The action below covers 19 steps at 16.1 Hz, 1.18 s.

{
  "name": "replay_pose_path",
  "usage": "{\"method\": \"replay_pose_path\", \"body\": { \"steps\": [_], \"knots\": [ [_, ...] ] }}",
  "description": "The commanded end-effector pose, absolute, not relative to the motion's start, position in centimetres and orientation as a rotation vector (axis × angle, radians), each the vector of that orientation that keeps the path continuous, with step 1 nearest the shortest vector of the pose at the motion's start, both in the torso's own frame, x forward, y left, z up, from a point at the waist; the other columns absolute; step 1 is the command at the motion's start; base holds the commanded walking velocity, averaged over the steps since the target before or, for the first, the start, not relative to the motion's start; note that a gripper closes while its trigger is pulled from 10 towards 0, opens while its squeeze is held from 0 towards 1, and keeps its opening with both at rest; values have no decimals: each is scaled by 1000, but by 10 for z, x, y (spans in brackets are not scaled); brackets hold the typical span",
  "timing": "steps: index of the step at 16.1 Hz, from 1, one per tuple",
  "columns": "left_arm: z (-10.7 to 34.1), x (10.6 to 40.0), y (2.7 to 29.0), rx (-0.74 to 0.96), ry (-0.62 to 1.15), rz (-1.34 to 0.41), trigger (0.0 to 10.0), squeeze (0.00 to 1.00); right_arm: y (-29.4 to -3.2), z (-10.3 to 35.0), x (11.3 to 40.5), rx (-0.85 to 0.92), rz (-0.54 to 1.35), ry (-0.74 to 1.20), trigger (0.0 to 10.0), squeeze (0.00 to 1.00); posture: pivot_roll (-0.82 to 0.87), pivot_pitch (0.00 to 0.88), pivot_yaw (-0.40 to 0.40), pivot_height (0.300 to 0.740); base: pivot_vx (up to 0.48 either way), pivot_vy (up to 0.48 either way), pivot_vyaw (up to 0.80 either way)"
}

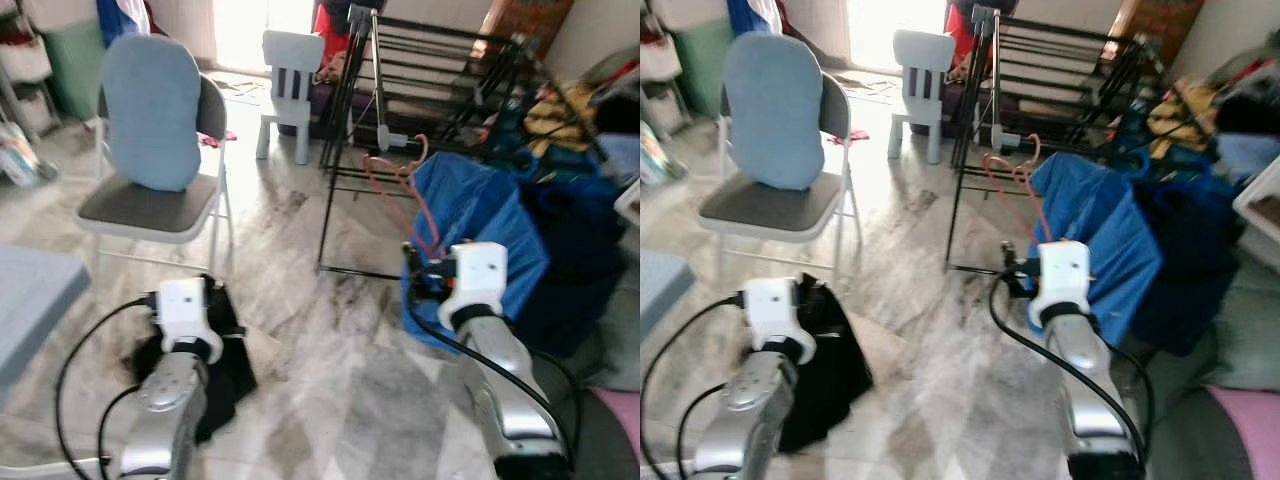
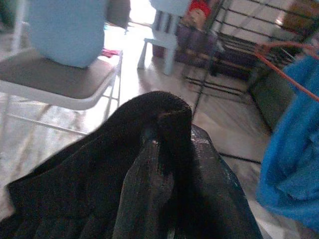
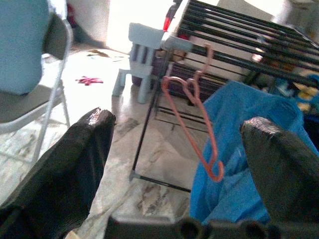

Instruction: Hang hanger

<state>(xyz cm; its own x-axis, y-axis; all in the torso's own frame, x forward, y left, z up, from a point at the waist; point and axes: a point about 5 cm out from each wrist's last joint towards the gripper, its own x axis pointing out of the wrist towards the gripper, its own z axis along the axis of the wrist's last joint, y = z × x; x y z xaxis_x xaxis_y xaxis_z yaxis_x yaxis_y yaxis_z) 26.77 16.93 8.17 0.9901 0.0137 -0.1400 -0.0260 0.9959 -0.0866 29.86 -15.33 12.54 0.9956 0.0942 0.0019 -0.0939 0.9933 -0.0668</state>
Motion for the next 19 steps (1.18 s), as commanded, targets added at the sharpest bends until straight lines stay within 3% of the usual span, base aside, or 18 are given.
{"method": "replay_pose_path", "body": {
  "steps": [1, 6, 10, 14, 19],
  "knots": [
    [94, 274, 170, -95, 78, 34, 10000, 0, -156, 122, 300, -78, 97, 2, 10000, 0, 25, 0, -174, 740, 0, 0, 0],
    [96, 268, 179, -41, 52, 73, 10000, 0, -177, 112, 300, -47, -33, -20, 10000, 0, -8, 0, -24, 740, 0, 0, 0],
    [105, 273, 183, -46, 8, 121, 10000, 0, -180, 114, 299, -48, -41, -40, 10000, 0, -22, 0, -9, 740, 0, 0, 0],
    [103, 270, 173, -100, 7, 60, 10000, 0, -176, 119, 297, -52, -28, -67, 10000, 0, -49, 0, -11, 740, 0, 0, 0],
    [105, 272, 167, -106, 10, 18, 10000, 0, -177, 118, 294, -46, -37, -64, 10000, 0, -52, 0, -10, 740, 296, 0, -80]
  ]
}}
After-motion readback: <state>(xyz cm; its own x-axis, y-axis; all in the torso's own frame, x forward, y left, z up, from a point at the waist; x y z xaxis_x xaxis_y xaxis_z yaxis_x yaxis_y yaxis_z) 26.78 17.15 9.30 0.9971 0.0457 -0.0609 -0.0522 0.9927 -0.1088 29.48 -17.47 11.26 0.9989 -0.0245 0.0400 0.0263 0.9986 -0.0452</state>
